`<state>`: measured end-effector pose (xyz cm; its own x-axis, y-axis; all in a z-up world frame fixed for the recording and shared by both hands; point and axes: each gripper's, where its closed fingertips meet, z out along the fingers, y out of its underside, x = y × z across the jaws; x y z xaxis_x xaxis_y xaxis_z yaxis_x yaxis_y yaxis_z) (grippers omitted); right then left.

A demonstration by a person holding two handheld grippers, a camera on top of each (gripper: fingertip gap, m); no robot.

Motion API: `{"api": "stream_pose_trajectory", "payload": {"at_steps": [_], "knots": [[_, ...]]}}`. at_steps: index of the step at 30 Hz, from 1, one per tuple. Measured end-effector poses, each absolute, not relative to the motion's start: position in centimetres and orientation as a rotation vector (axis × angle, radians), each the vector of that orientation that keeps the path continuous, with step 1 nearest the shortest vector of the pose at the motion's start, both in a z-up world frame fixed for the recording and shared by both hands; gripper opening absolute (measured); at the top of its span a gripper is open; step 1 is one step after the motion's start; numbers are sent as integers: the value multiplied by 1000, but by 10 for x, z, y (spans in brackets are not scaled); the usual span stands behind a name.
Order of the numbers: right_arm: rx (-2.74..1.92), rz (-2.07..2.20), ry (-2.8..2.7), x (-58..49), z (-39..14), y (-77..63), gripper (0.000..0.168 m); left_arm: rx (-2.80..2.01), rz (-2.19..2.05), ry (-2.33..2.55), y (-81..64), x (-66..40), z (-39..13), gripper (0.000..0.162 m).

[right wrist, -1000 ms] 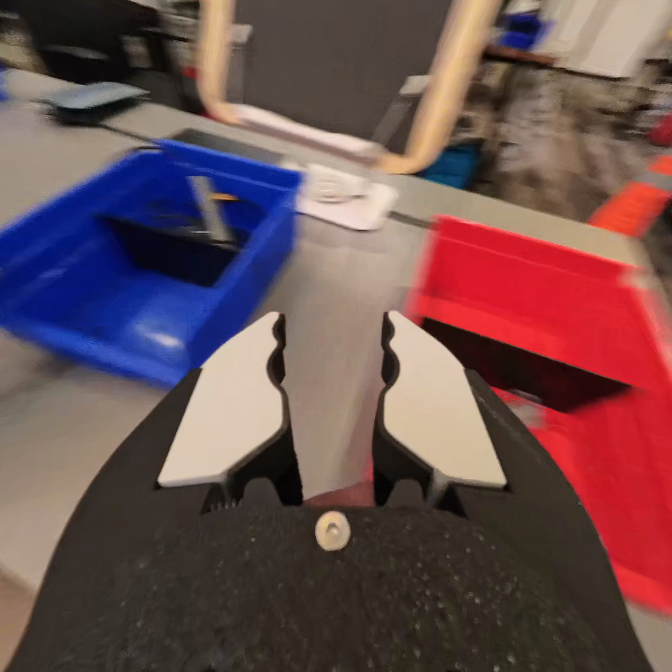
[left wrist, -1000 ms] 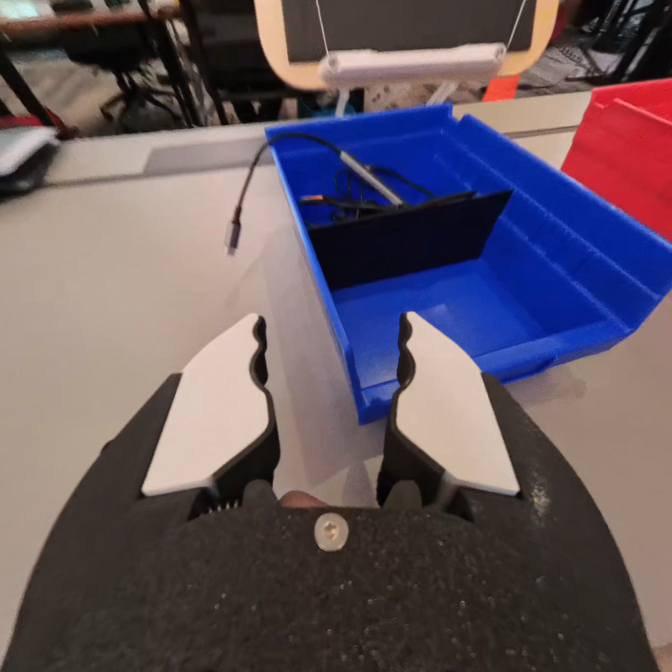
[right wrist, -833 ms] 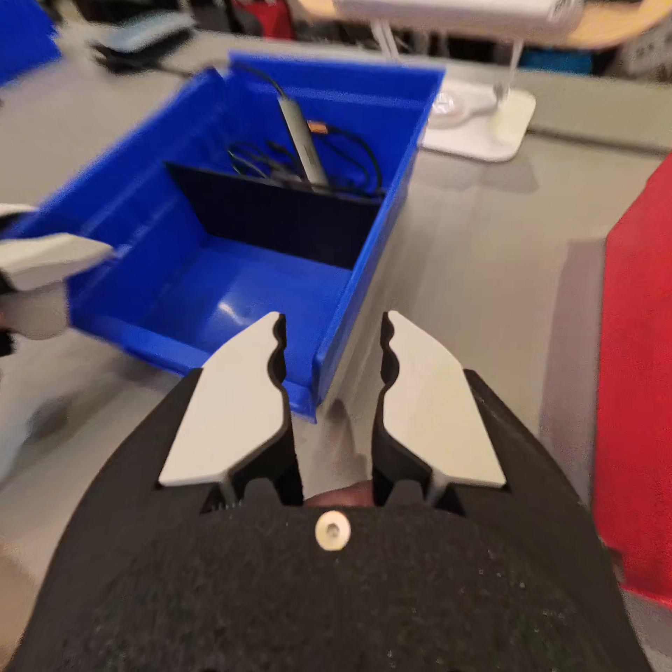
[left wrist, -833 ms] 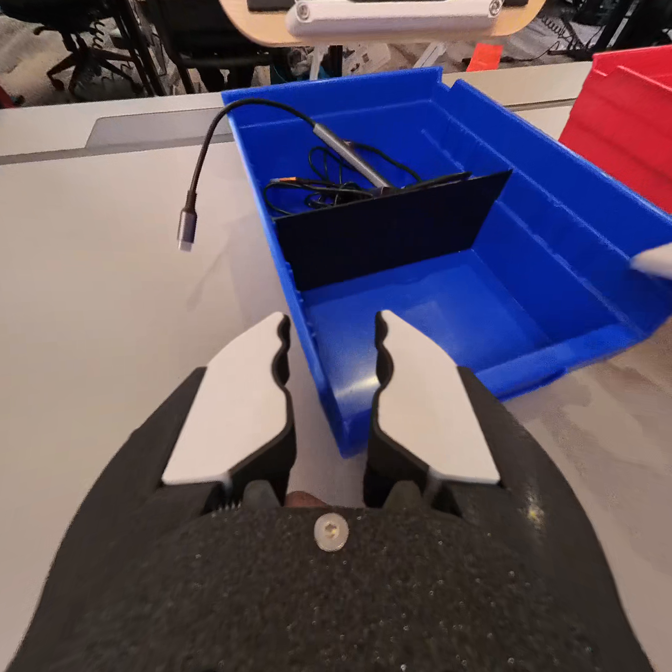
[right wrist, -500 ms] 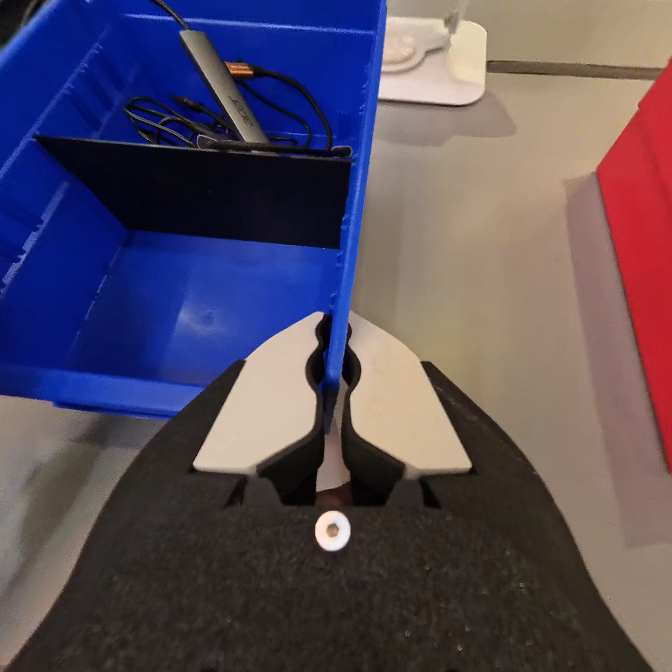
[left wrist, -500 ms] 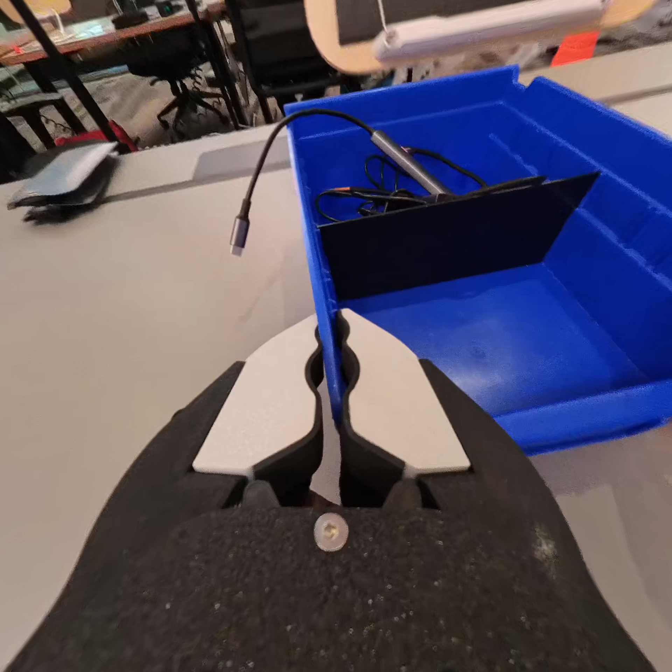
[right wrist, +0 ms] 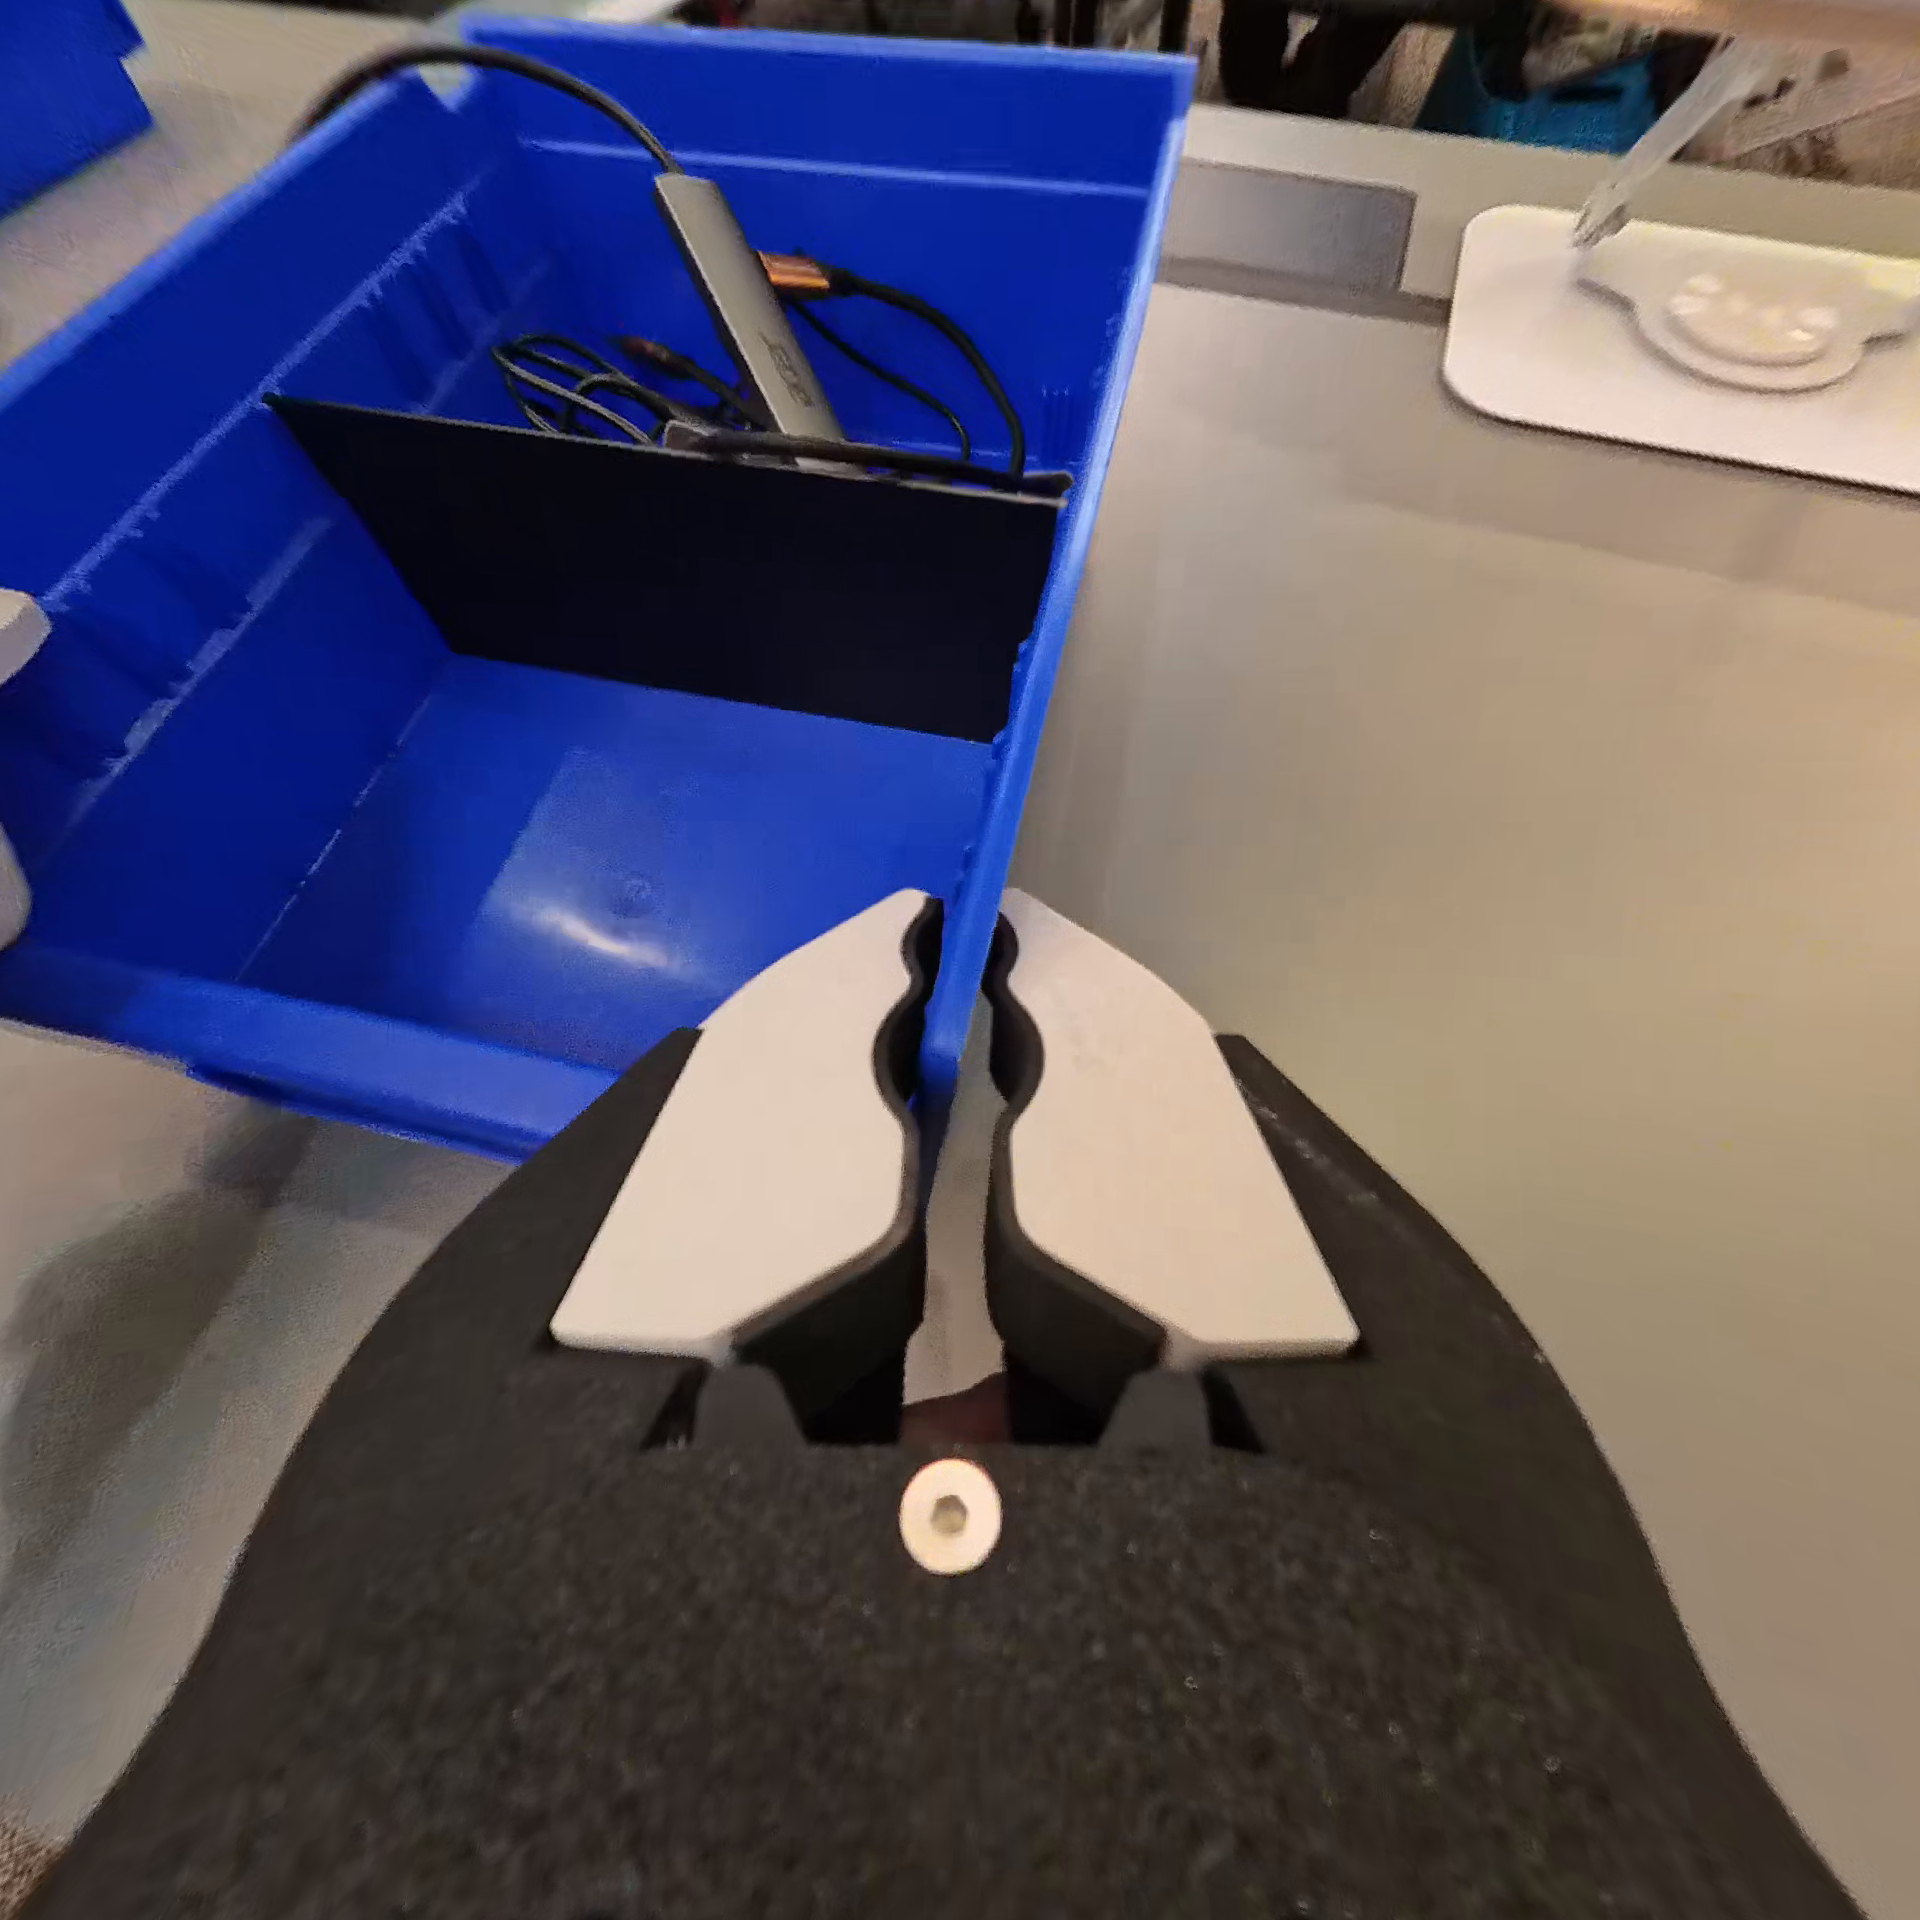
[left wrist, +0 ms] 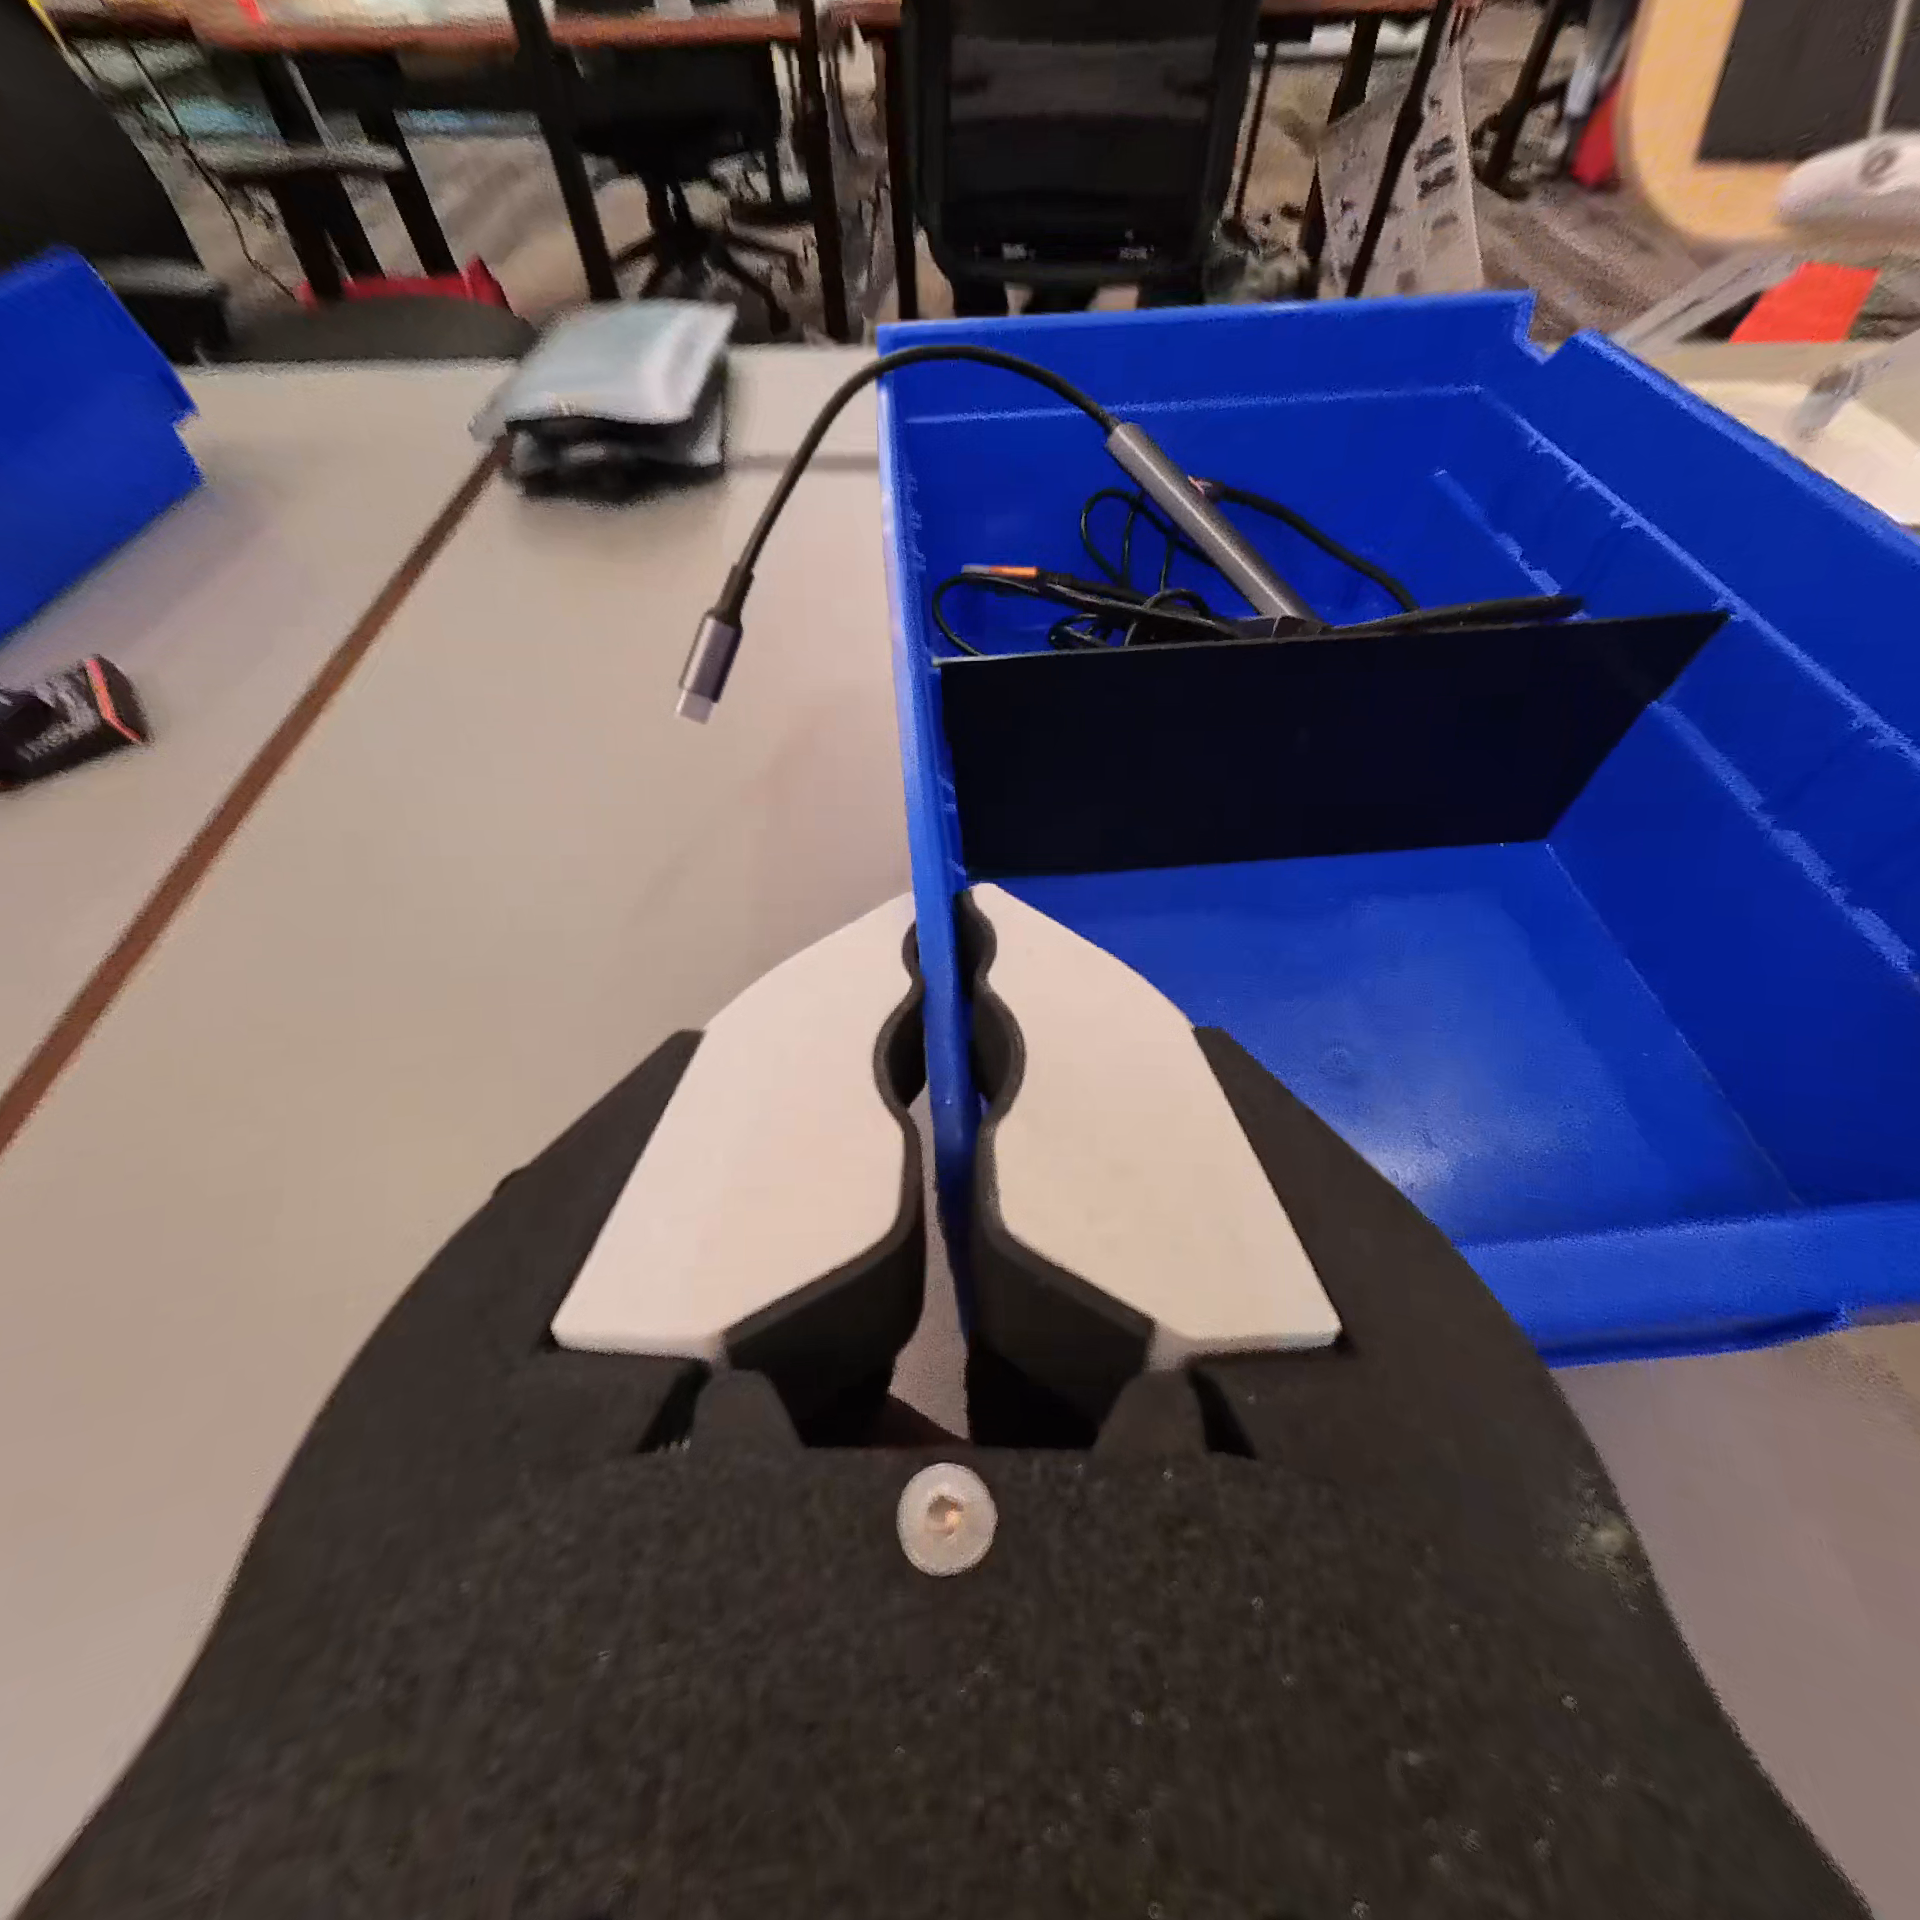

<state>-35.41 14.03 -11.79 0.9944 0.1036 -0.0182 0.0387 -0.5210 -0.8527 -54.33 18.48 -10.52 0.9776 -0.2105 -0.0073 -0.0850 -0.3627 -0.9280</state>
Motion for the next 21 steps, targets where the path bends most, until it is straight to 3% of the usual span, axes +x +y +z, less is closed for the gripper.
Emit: {"api": "stream_pose_trajectory", "payload": {"at_steps": [9,13,21], "knots": [[-2086,190,-333,-361,-128,135,19,-1985,-193,151,189,-546,-114,3],[-2034,392,-536,-345,-105,97,31,-1920,-270,101,181,-546,-94,20],[-1896,383,-423,-142,-76,45,35,-1780,-315,-82,155,-566,-53,27]]}}
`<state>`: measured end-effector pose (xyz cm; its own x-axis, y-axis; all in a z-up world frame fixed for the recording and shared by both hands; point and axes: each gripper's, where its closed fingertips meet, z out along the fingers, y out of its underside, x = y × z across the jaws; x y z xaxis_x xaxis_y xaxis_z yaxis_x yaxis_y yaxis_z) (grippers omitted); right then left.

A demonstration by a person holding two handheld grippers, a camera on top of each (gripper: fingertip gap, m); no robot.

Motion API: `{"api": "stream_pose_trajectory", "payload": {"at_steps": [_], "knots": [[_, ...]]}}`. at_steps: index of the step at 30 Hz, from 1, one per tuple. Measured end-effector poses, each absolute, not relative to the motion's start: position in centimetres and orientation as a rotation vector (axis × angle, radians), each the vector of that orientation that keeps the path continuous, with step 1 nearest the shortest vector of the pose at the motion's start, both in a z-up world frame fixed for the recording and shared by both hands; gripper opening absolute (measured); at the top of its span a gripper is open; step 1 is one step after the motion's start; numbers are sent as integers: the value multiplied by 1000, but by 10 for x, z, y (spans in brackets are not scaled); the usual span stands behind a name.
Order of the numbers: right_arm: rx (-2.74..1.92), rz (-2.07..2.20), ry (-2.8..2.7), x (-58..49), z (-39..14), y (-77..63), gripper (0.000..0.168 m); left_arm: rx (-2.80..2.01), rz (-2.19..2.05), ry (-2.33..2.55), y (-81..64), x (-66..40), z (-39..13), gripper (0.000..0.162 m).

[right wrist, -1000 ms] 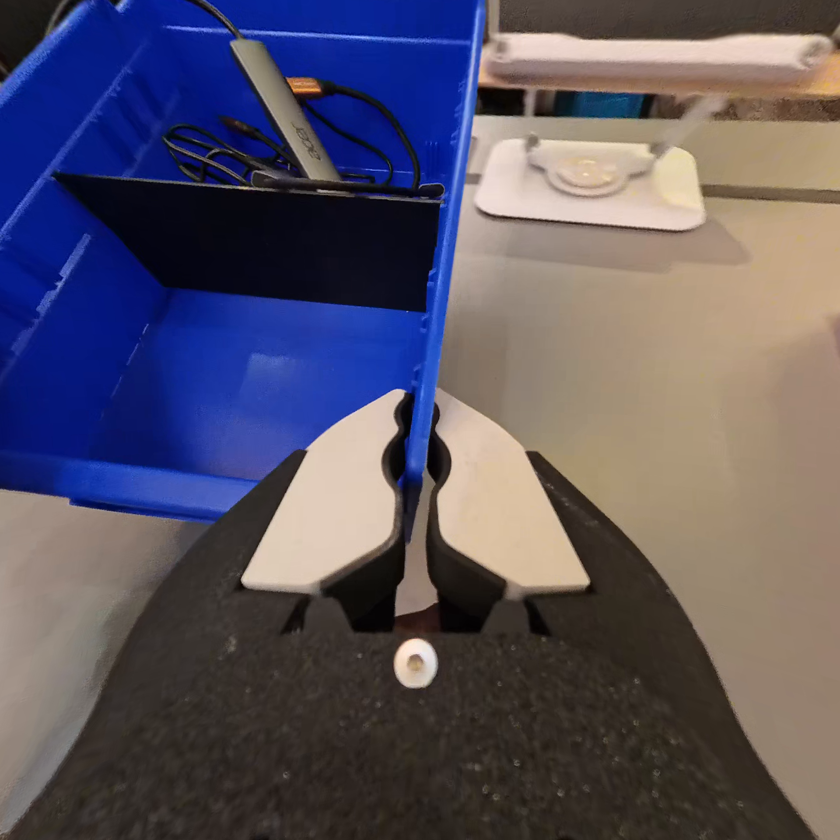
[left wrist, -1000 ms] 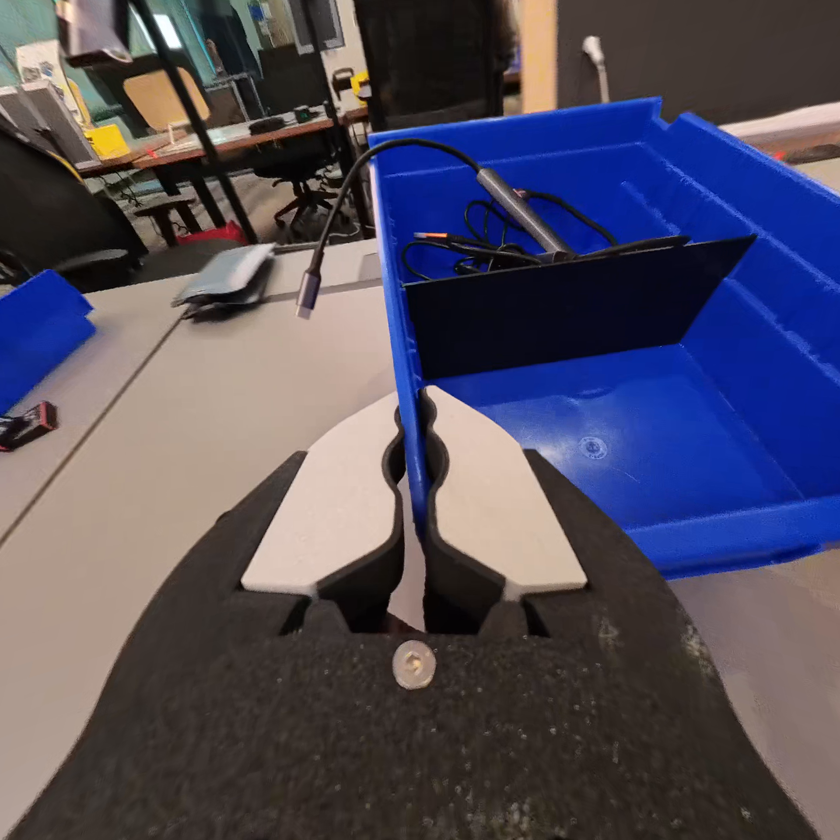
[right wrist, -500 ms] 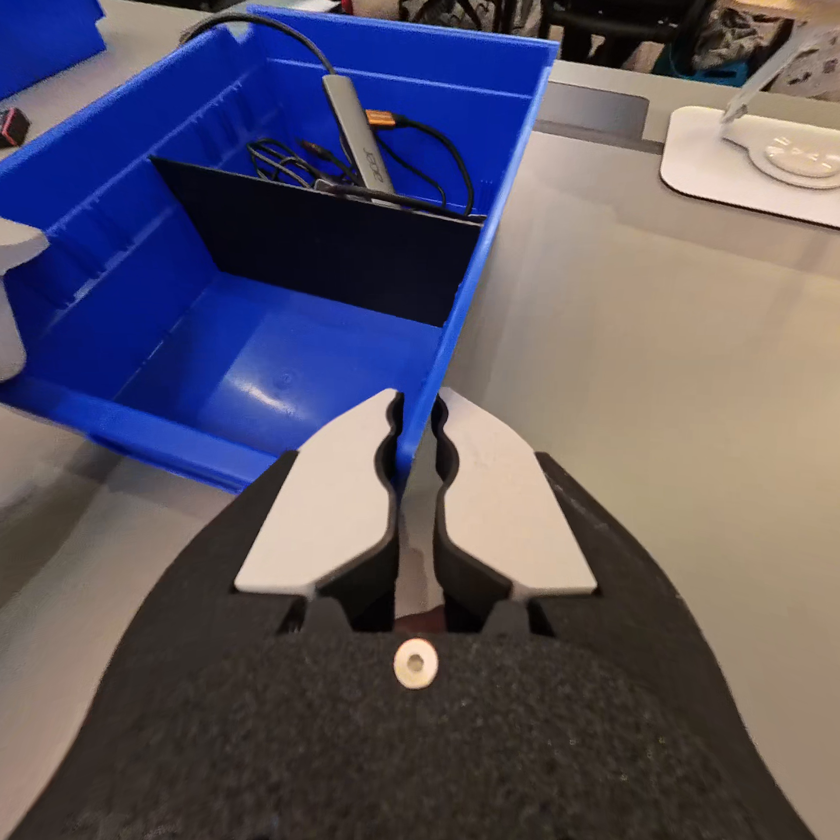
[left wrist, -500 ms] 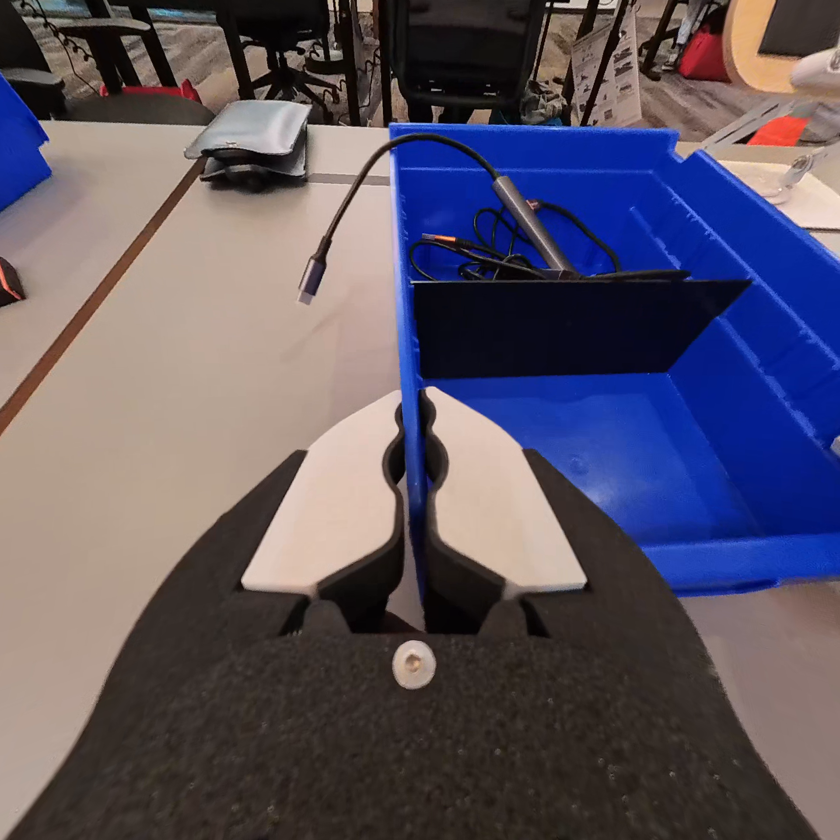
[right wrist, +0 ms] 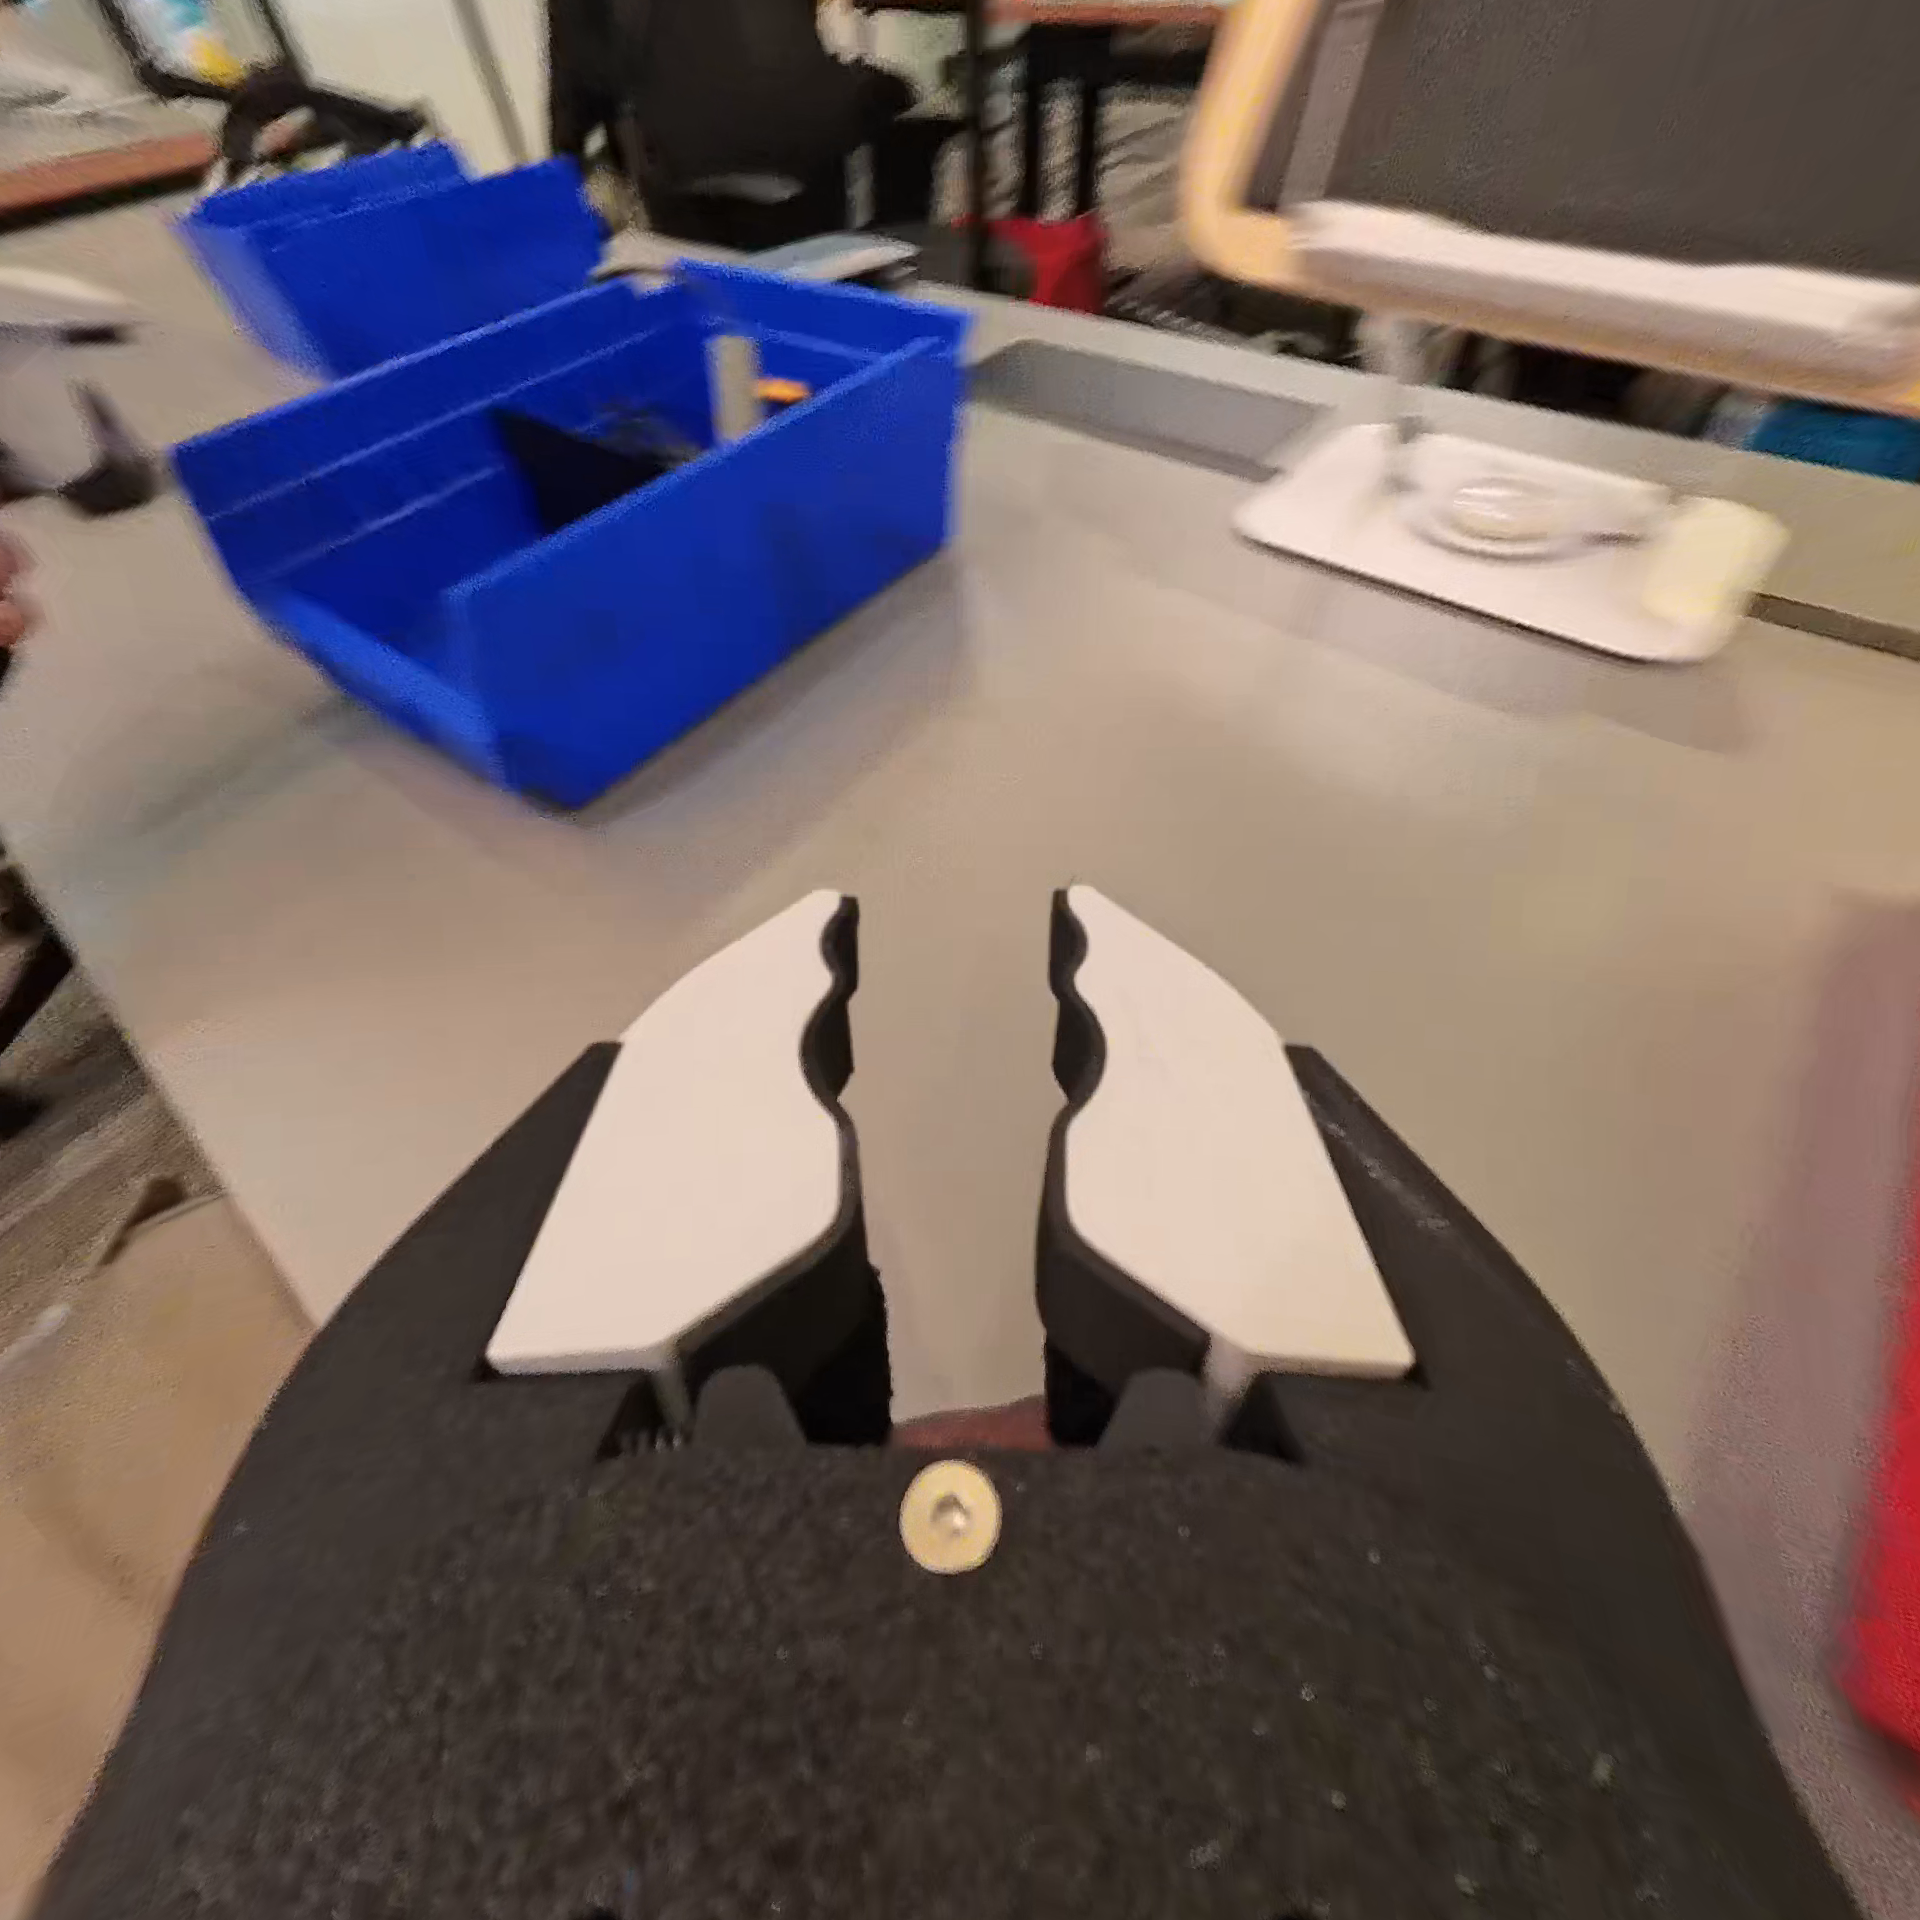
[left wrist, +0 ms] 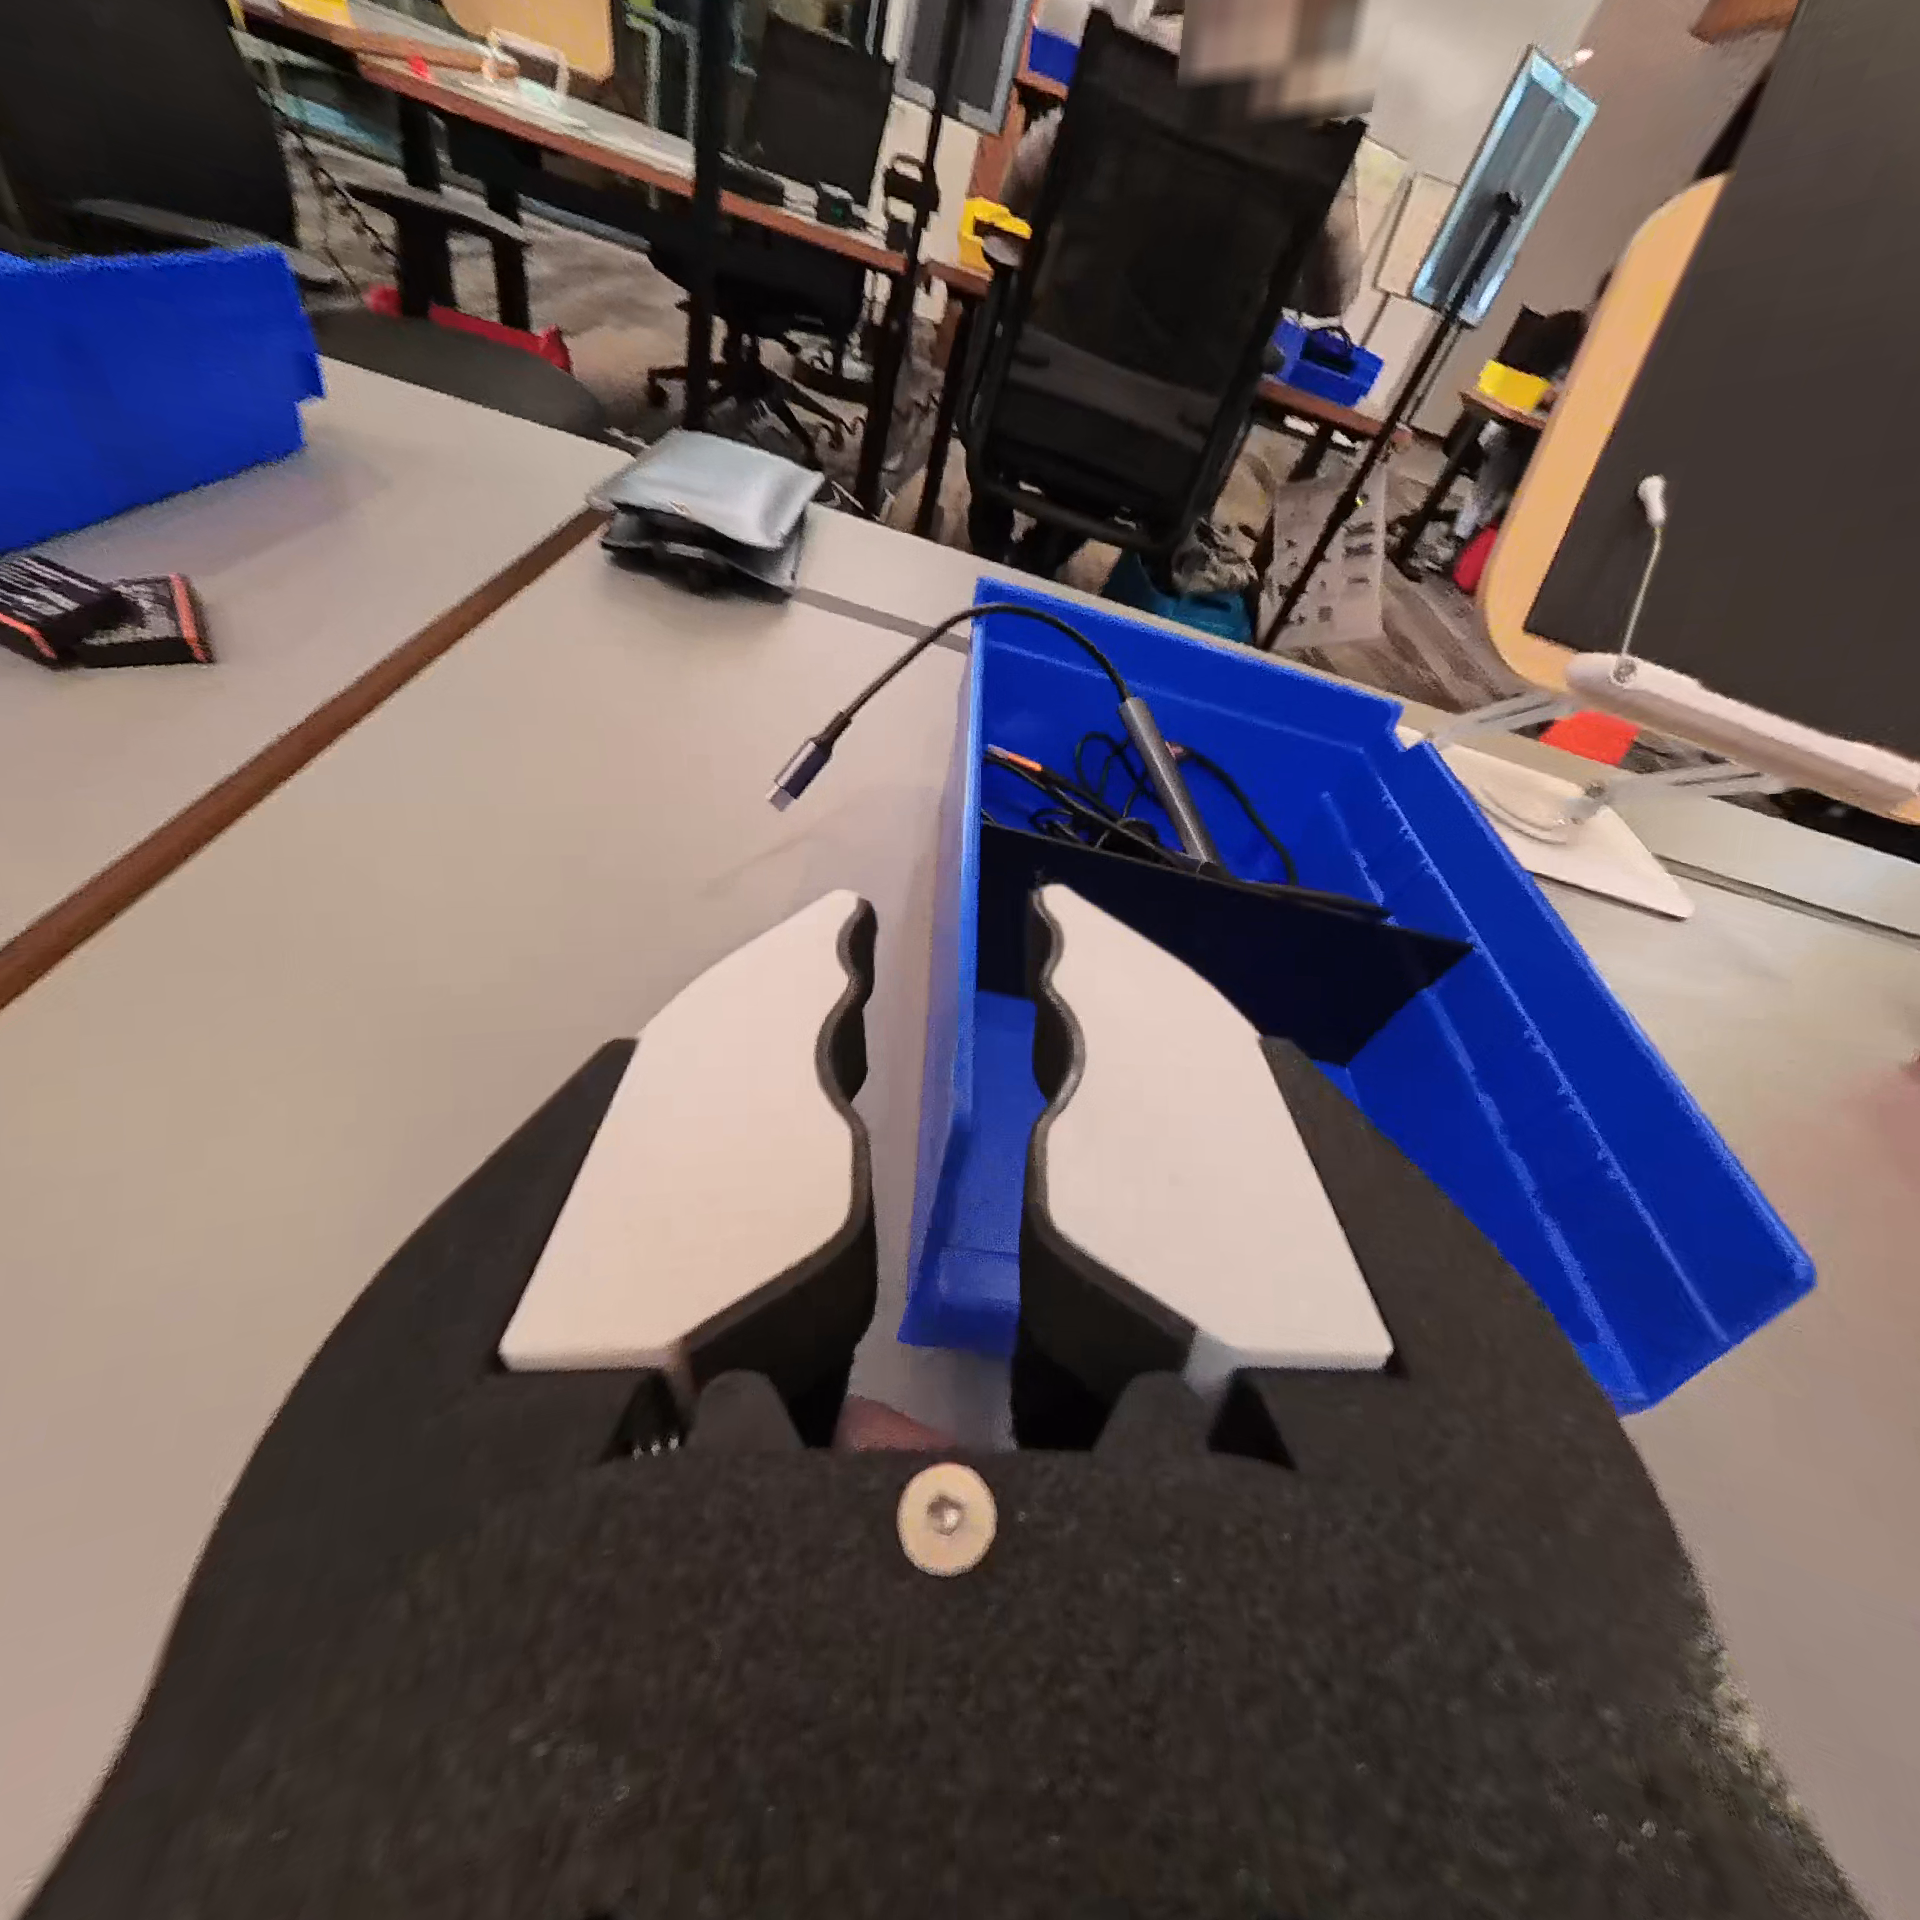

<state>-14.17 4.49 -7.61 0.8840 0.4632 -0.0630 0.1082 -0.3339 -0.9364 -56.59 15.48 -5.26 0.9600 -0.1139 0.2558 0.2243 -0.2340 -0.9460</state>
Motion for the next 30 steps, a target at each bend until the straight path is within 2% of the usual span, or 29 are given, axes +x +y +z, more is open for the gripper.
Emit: {"api": "stream_pose_trajectory", "payload": {"at_steps": [6,12,17,24,30], "knots": [[-1801,193,-28,44,-84,-5,34,-1809,-316,-23,132,-506,-48,27],[-1796,173,308,155,-99,-29,34,-1885,-426,231,103,-399,-89,26],[-1890,71,304,167,-118,-24,34,-1914,-547,343,102,-363,-102,26],[-1948,184,300,141,-133,-23,34,-1897,-468,329,106,-388,-104,26],[-1955,68,258,146,-130,-26,32,-1896,-452,324,108,-392,-105,26]]}}
